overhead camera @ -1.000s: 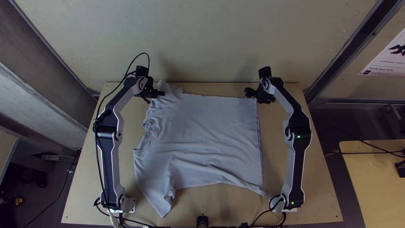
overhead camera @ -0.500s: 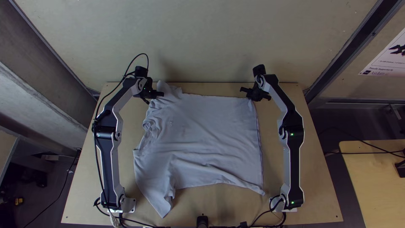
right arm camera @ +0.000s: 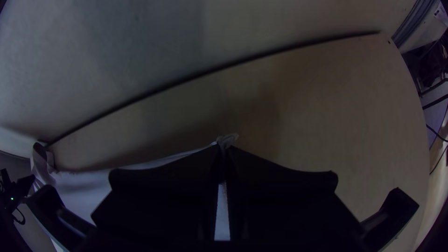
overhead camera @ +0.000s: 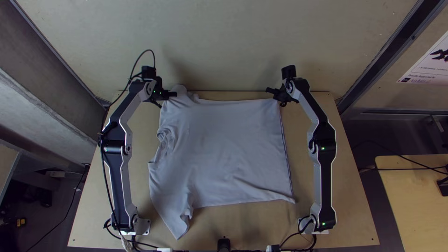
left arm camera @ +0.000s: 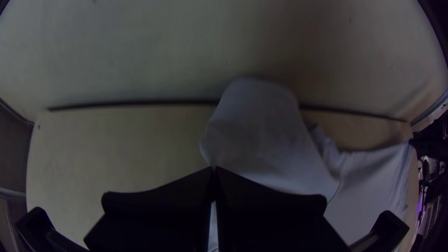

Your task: Fold the t-shirt

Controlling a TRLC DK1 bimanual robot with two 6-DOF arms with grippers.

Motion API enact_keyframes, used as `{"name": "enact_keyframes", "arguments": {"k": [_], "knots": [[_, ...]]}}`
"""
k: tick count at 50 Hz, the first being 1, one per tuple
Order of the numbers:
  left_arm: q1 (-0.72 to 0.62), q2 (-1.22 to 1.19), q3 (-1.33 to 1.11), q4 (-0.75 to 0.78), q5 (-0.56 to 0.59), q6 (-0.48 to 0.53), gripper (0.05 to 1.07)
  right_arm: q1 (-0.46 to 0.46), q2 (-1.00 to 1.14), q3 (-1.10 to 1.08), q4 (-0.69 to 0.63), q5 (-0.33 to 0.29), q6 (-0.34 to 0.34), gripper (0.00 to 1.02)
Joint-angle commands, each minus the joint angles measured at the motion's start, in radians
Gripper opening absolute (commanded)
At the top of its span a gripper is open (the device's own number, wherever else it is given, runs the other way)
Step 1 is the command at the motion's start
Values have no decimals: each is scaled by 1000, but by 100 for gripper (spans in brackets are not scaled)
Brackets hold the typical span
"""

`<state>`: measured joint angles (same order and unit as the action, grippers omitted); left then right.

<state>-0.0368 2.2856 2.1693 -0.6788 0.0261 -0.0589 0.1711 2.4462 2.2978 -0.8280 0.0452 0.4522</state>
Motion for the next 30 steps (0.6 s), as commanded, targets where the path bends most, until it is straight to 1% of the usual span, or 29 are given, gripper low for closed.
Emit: {"name": "enact_keyframes", "arguments": {"k": [1,7,11,22,30], "knots": [[29,14,87,45,-9,-28,8,-25,5,49,43,25,-1,2],[28,6,90,108,-9,-27,8,-27,-1,60,84,25,-1,2],[29,6,93,114,-8,-27,8,-25,-7,60,98,25,-4,2],[23,0,75,15,-5,-21,8,-19,-33,52,82,25,-26,2],[28,-25,35,-4,0,-18,8,-13,-46,43,36,24,-47,2]]}}
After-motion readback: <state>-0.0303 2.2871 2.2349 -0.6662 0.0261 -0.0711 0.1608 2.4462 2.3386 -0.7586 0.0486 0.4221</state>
